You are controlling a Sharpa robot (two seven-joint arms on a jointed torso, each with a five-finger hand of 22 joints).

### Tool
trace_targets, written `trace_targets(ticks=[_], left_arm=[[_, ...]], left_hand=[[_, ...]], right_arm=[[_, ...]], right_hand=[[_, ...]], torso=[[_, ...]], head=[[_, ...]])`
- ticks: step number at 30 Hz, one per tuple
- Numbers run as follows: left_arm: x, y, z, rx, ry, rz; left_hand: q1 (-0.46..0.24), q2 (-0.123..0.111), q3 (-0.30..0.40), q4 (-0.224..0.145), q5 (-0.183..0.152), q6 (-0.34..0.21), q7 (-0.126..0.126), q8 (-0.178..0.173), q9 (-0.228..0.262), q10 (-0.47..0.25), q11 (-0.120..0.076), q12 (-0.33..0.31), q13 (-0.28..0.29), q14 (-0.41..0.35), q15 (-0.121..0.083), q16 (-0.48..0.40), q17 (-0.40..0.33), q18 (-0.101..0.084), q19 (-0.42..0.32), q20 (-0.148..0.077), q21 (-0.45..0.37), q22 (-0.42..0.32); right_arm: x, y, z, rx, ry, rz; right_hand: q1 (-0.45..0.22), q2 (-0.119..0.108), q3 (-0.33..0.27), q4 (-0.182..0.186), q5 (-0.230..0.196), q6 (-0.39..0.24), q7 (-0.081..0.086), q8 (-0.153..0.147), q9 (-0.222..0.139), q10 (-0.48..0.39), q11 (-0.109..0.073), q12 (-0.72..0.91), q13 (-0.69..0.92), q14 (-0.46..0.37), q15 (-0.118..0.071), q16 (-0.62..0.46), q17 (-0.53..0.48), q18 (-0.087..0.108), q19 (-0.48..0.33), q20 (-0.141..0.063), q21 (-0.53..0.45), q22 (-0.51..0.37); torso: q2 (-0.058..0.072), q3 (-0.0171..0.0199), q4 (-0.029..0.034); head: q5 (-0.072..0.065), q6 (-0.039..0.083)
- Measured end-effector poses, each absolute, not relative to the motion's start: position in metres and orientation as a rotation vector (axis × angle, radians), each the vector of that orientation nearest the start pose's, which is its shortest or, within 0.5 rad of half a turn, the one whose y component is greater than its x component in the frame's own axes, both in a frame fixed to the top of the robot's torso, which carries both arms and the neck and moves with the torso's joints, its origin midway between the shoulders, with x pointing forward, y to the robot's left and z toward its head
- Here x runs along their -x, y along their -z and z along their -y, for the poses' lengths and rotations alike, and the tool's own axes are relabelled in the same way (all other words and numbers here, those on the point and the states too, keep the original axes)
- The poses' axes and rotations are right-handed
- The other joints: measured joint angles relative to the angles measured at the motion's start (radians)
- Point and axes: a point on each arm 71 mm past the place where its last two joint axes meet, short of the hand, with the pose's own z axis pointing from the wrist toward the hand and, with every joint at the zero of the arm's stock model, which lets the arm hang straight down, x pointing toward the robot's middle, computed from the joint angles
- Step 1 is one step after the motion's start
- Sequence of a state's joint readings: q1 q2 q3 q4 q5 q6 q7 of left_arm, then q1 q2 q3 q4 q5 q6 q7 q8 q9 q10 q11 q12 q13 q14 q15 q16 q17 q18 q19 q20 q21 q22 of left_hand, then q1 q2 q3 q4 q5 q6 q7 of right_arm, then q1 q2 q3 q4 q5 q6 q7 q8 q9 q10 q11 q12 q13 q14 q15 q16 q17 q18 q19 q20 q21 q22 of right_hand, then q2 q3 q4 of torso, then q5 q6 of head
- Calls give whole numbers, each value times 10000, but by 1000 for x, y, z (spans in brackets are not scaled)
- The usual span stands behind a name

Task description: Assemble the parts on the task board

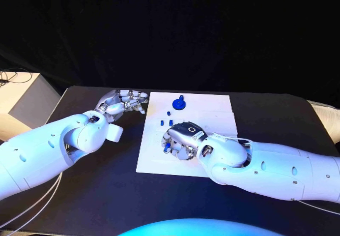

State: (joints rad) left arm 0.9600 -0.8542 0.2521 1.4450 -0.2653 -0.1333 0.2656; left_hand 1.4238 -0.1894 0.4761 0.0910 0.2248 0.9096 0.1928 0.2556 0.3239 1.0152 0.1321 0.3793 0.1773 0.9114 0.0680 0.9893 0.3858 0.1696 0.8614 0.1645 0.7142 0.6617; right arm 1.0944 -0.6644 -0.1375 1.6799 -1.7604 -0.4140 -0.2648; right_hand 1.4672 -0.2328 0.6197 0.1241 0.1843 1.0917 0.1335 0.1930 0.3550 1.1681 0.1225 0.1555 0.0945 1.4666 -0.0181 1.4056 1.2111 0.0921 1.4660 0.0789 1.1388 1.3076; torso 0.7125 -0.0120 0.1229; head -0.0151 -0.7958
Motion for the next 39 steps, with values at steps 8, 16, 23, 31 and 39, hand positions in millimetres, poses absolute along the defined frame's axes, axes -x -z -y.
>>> trace_targets(ticks=[8, 16, 23, 31, 39], left_arm=[[-492, 200, -237, 10342, 15580, -15121], [-492, 200, -237, 10349, 15568, -15128], [-492, 201, -237, 10354, 15561, -15135], [-492, 201, -237, 10357, 15559, -15143], [-492, 201, -237, 10360, 15555, -15150]], left_hand=[[0, 0, 0, 0, 0, 0, 0, 0, 0, 0, 0, 0, 0, 0, 0, 0, 0, 0, 0, 0, 0, -1], [0, 0, -30, 30, 0, 0, 0, 0, -10, 0, 0, 0, -10, 0, 0, 0, 0, 0, 0, 0, 0, -1], [0, 0, -30, 30, 0, 0, 0, 0, -10, 0, 0, 0, -9, 0, 0, -9, 0, 0, 0, 0, 0, -1], [0, 0, -30, 30, 0, 0, 0, 0, -9, 0, 0, 0, -9, 0, 0, -38, 0, 1, 0, 0, 0, -2], [0, 0, -30, 30, 0, 0, 0, 0, -9, 0, 0, 0, -8, 0, 0, -38, 0, 0, 0, 0, 0, 6]], right_arm=[[-399, 235, 73, 4391, -7753, -16062], [-398, 236, 75, 4416, -7713, -16141], [-399, 236, 75, 4419, -7669, -16171], [-400, 239, 72, 4462, -7629, -16223], [-401, 242, 67, 4494, -7646, -16196]], right_hand=[[1, 1, 0, 0, 0, 0, 0, 0, 8, 0, 0, -5, -1, 0, 0, 0, 0, 0, 0, 0, 0, -1], [1, 0, -1, 0, -2, 0, 0, 0, 17, 0, 0, -14, 1, 0, 0, 0, 0, 0, 0, 0, 0, -2], [0, 0, -1, 1, -4, 0, 0, -1, 16, 0, 0, -45, 11, 0, 0, 0, 0, 1, 0, 0, 0, -2], [-18, 17, 63, -63, -10, -99, 26, -22, 30, 0, 0, -112, 43, 0, 0, 0, -57, 0, 0, 0, -85, -3], [-281, -120, 98, -152, -8, -277, 91, -137, 23, 38, -38, -276, 11, 1, 0, 0, -77, 1, 0, 0, -197, 5]], torso=[[0, -1, 2], [0, 2, 1], [0, 2, -3], [1, 3, 3], [6, 3, 8]], head=[[32, -33], [43, -55], [43, -59], [32, -58], [42, -55]])
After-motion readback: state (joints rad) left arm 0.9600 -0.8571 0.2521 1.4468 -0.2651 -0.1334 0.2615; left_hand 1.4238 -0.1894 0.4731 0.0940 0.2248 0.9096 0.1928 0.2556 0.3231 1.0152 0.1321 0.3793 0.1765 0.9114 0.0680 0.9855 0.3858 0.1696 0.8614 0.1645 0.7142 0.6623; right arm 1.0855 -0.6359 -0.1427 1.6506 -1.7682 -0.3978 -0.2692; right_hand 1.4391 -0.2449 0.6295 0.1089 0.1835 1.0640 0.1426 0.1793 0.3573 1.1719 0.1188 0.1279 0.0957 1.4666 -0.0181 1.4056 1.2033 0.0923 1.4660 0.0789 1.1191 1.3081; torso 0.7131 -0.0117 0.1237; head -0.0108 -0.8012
